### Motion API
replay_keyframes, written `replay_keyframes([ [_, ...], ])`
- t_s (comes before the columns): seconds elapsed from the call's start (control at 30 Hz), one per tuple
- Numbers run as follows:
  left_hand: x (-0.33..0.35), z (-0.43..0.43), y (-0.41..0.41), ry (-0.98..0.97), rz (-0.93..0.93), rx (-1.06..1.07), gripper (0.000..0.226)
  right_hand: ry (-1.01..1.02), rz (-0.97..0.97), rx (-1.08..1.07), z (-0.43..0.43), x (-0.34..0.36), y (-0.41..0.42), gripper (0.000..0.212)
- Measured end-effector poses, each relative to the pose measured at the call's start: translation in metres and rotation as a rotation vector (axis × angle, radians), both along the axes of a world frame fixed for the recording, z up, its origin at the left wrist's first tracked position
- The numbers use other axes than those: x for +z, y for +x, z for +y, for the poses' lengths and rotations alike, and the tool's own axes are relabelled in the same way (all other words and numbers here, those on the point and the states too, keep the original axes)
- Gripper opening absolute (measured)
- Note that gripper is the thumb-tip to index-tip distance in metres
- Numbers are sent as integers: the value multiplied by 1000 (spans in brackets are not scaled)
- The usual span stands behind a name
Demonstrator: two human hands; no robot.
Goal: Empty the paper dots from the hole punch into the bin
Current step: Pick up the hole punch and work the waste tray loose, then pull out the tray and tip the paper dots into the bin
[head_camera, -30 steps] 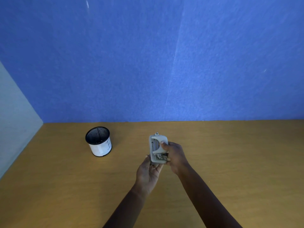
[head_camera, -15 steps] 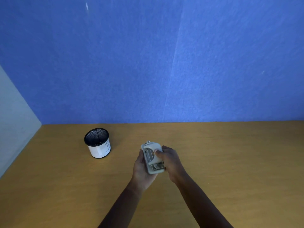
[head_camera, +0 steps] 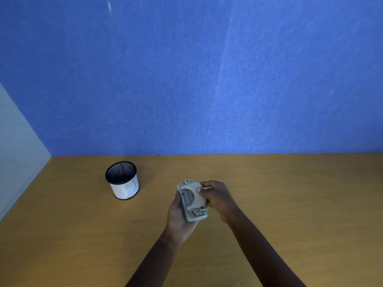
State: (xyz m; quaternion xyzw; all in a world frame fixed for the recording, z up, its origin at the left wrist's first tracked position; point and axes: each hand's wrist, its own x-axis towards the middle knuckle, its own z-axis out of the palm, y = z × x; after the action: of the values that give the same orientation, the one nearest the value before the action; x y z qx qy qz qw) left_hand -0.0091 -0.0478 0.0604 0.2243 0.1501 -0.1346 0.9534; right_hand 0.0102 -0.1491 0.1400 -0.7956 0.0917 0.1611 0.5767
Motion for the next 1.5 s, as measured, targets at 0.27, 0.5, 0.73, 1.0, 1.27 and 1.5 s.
replay_keyframes([
  [0.27, 11, 2, -2, -102, -178, -28, 61, 640, 277, -131, -16, -2, 6, 27],
  [0.5, 10, -5, 9, 12, -186, -49, 57, 745, 369, -294, -20, -6, 5, 28],
  [0.73, 20, -8, 9, 30, -287, -72, 75, 899, 477, -388, -27, -10, 10, 42],
  [1.0, 19, -9, 7, 39, -199, -66, 51, 934, 482, -270, -35, -18, 14, 47],
  [1.27, 20, -11, 8, 1, -170, -74, 51, 1127, 466, -162, -38, -18, 12, 58],
  [1.5, 18, -10, 7, 15, -10, -4, 49, 1182, 409, -121, -43, -25, 14, 67],
])
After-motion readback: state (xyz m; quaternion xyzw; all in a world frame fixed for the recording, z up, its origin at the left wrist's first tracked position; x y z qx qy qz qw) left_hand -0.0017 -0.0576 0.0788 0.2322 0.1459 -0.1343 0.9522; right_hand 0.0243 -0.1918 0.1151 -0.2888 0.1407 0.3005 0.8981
